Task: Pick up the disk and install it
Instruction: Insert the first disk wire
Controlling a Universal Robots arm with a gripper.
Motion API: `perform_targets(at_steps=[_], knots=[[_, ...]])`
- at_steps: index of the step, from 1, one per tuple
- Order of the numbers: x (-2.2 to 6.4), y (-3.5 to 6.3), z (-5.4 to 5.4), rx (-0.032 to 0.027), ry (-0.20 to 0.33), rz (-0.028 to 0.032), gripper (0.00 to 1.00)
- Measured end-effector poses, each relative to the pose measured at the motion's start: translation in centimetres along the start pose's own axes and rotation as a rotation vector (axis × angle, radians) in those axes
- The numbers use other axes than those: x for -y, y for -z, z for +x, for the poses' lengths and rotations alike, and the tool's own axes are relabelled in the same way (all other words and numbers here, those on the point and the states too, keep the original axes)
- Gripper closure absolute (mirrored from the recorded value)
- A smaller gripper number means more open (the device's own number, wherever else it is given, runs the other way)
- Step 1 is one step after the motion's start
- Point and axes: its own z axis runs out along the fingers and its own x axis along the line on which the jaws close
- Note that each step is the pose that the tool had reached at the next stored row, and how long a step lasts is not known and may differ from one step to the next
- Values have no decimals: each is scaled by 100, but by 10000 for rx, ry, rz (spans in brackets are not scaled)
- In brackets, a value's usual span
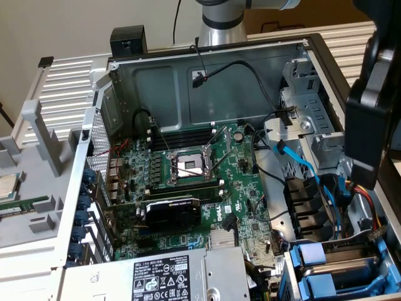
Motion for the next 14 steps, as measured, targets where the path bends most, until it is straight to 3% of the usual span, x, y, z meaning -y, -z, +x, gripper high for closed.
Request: perform_targets(at_steps=[14], knots=[[73, 2, 71, 26, 10, -28, 49]])
